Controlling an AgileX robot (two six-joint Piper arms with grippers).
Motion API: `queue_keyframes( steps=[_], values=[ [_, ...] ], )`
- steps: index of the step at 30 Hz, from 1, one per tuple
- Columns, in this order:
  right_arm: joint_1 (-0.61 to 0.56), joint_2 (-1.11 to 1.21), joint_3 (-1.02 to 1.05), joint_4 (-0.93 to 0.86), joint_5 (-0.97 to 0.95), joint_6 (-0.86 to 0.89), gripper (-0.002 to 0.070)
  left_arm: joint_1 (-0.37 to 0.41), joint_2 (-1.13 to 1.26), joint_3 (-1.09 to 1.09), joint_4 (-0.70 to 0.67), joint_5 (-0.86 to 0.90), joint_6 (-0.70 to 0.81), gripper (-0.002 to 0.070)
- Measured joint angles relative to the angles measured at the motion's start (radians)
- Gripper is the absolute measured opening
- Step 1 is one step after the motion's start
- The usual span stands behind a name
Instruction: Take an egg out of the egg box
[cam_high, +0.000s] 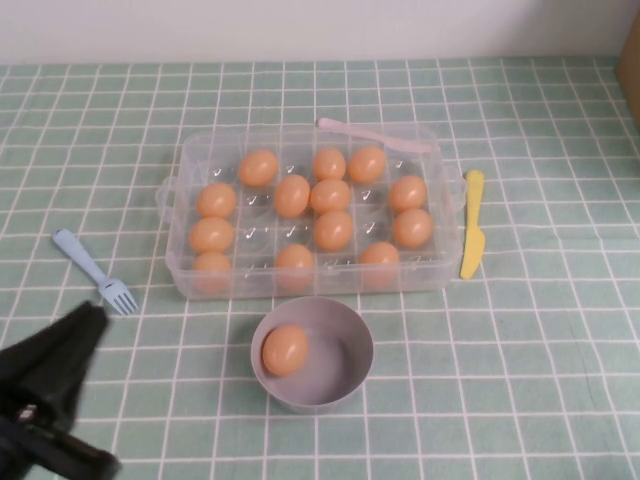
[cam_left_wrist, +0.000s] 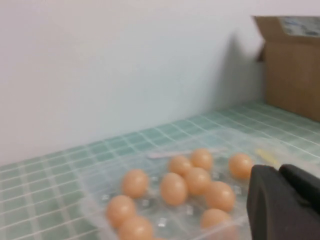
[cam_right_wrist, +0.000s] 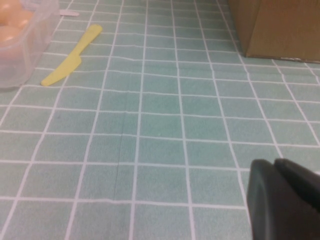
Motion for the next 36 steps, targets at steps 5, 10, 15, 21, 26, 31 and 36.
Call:
queue_keyframes(
  steps=[5, 10, 15, 21, 26, 31, 36],
  values=[
    [0.0, 0.0, 0.0, 0.0, 0.0, 0.0, -0.0017, 0.137, -0.132, 0.058, -0.073, -0.02, 0.057, -0.0003],
    [0.0, 0.0, 0.0, 0.0, 0.0, 0.0, -0.0017, 0.341, -0.267, 0.104, -0.069, -0.008, 0.032, -0.0003],
    [0.0, 0.0, 0.0, 0.0, 0.0, 0.0, -0.0017, 0.513, -0.39, 0.127, 0.083, 0.07, -0.134, -0.0003],
    [0.0, 0.0, 0.0, 0.0, 0.0, 0.0, -0.0017, 0.584, -0.526, 0.127, 0.322, 0.319, -0.339, -0.0003],
    [0.0, 0.0, 0.0, 0.0, 0.0, 0.0, -0.0017, 0.584, -0.584, 0.127, 0.332, 0.552, -0.368, -0.0003],
    [0.0, 0.0, 0.0, 0.0, 0.0, 0.0, -0.0017, 0.584, -0.588, 0.129, 0.332, 0.741, -0.373, -0.0003],
    [0.0, 0.0, 0.0, 0.0, 0.0, 0.0, -0.0017, 0.584, -0.588, 0.129, 0.34, 0.853, -0.371, -0.0003]
  ],
)
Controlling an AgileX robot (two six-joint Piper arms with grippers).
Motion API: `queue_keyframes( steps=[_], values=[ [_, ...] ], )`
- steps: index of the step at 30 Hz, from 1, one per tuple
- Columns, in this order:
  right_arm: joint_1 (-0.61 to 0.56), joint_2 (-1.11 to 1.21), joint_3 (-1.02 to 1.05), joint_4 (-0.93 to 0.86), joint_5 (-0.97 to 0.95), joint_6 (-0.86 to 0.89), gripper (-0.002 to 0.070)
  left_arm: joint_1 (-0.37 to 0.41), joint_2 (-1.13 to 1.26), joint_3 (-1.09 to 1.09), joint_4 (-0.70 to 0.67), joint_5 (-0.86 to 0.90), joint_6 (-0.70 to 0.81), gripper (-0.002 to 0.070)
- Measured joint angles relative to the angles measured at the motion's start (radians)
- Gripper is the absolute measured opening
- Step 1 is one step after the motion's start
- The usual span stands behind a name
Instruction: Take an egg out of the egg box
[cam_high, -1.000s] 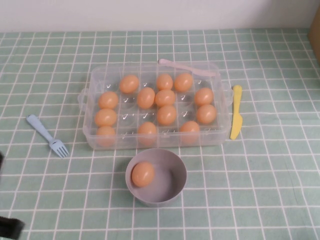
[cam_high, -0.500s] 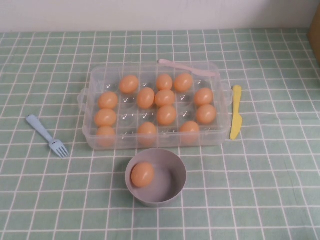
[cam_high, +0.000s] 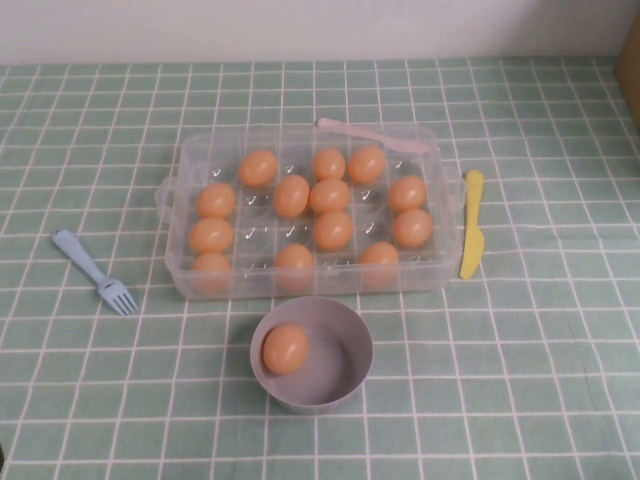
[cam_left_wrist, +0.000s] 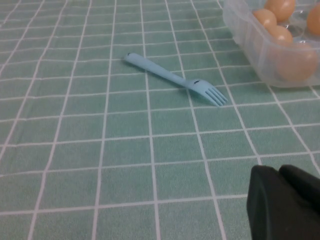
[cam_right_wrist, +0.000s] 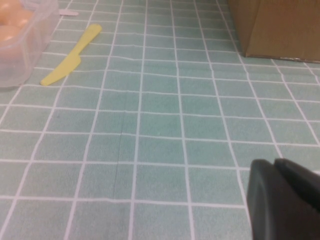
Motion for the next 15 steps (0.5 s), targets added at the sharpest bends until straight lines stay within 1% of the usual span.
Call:
queue_keyframes(
  steps=[15],
  values=[
    [0.0, 0.0, 0.0, 0.0, 0.0, 0.0, -0.0017, 0.0, 0.0, 0.0, 0.0, 0.005, 0.018, -0.0003]
  ],
)
